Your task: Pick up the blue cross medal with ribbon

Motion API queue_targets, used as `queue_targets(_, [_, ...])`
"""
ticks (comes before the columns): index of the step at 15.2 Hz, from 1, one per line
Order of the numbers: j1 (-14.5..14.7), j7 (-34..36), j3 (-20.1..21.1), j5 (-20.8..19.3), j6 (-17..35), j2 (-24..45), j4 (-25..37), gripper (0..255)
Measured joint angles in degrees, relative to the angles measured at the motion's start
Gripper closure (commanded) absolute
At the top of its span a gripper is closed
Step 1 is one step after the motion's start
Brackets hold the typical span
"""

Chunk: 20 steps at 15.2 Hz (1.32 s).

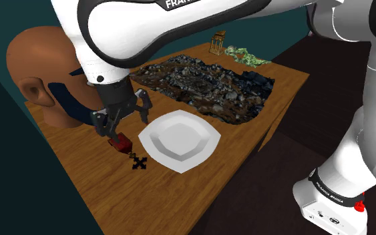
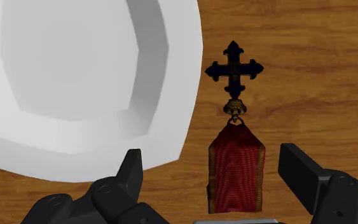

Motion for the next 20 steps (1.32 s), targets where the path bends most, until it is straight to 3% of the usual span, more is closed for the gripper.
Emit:
queue_targets(3, [3.25,1.54,-0.8,-2.56,-2.28,6.25,7.9,0])
queue_targets(10, [3.77,2.15,-1.25,-3.55,1.37,8.45,6.24,0])
queue_targets(11, [3.8,2.2,-1.31,-3.61,1.59,8.7,6.13,255])
queue_targets(20, [3.81,2.28,-1.34,-3.66,1.87,8.8,5.95,255])
